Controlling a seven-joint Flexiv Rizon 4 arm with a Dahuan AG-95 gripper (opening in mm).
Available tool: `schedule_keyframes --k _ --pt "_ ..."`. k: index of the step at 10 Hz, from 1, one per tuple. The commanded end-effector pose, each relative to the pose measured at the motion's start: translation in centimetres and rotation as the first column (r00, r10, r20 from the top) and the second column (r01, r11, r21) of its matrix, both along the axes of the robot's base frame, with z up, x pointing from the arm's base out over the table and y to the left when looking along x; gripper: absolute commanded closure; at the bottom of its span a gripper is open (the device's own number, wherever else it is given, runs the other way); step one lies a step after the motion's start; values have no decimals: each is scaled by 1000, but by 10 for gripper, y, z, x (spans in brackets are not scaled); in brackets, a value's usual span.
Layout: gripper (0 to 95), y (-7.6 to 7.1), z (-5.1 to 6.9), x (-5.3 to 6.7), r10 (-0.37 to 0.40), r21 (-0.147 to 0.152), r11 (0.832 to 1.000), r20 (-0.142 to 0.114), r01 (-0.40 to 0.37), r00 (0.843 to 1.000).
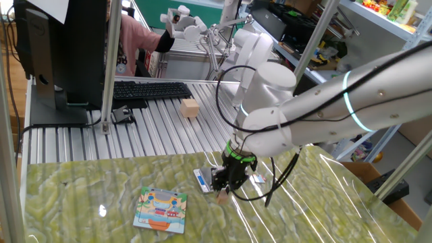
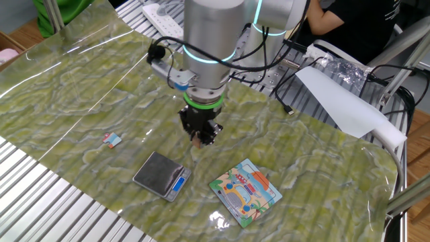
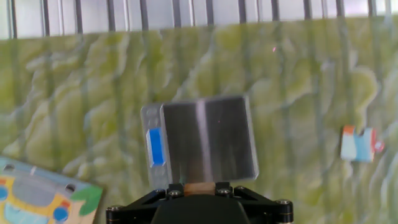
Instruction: Remove the object from the scale
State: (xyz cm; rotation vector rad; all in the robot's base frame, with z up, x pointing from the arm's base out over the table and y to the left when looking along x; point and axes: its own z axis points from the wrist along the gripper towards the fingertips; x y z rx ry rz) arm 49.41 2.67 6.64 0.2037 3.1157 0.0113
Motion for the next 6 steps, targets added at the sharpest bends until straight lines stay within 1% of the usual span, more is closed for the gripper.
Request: schedule_keyframes --k 1,2,3,4,5,6 --pt "950 1 -4 -5 0 3 1000 1 0 1000" --pt "950 1 -8 -13 -2 5 1000 1 2 1000" --pt "950 1 -12 -17 -4 7 1000 0 4 1000" --pt "950 2 -14 -20 -7 11 1000 -2 7 1000" --pt "950 3 -17 -20 -9 10 1000 -3 9 1000" --pt "950 6 -22 -19 -15 10 1000 -3 15 1000"
